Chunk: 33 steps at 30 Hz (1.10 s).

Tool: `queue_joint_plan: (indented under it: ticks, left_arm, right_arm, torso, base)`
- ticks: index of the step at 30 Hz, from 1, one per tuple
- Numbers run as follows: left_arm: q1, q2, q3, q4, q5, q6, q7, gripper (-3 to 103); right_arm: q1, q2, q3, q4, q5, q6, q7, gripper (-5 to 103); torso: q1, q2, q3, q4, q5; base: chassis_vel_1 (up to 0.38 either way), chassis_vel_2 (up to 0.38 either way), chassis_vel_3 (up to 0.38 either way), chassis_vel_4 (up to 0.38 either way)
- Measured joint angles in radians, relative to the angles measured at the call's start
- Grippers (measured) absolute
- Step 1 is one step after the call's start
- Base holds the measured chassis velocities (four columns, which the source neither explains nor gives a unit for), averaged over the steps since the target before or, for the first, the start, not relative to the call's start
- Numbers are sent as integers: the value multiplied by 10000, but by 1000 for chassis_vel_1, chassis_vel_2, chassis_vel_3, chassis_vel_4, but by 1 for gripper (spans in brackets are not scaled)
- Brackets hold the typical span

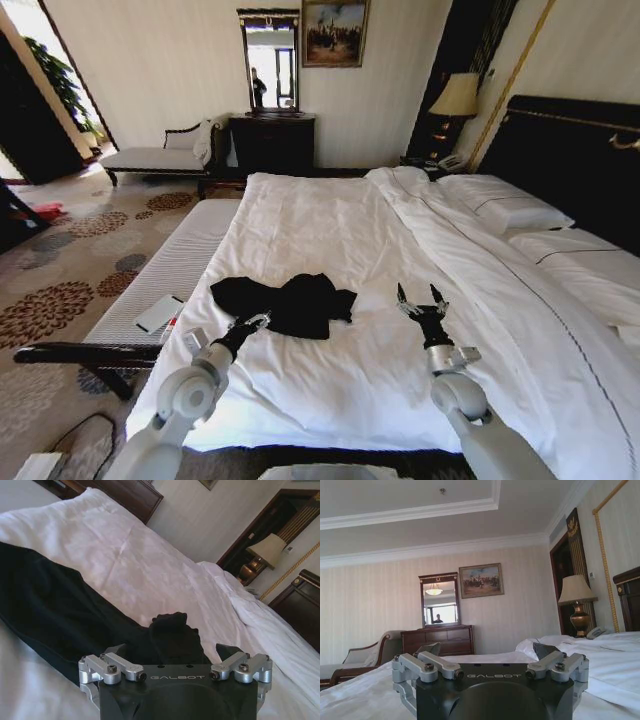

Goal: Fold the clothes on the bed.

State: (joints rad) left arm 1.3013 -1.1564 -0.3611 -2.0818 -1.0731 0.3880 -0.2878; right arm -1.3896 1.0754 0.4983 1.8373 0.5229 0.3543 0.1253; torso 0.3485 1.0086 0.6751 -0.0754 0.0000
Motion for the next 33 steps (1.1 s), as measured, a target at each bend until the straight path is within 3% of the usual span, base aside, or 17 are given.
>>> queue_joint_plan:
  ticks: [13,26,30,33]
  left_arm:
    - [-276,-1232,288,837,-397,-194,347,100]
    - [-497,-2351,310,1571,-192,-330,558,101]
    - [-579,-2603,342,1746,-83,-414,637,97]
    - [-621,-2697,349,1819,-28,-433,666,89]
  right_arm:
    - [211,299,-90,-342,7,83,70,100]
    - [58,326,-67,-289,-21,127,76,100]
    - [41,386,-64,-289,-28,138,82,100]
    - [34,404,-64,-294,-32,151,83,100]
  torso:
    - [-1,0,-1,2,1]
    - [-2,0,-1,2,1]
    - [-2,0,-1,2,1]
    - [-2,0,-1,2,0]
  base:
    - [0,0,0,0]
    - [0,0,0,0]
    - [0,0,0,0]
    - [0,0,0,0]
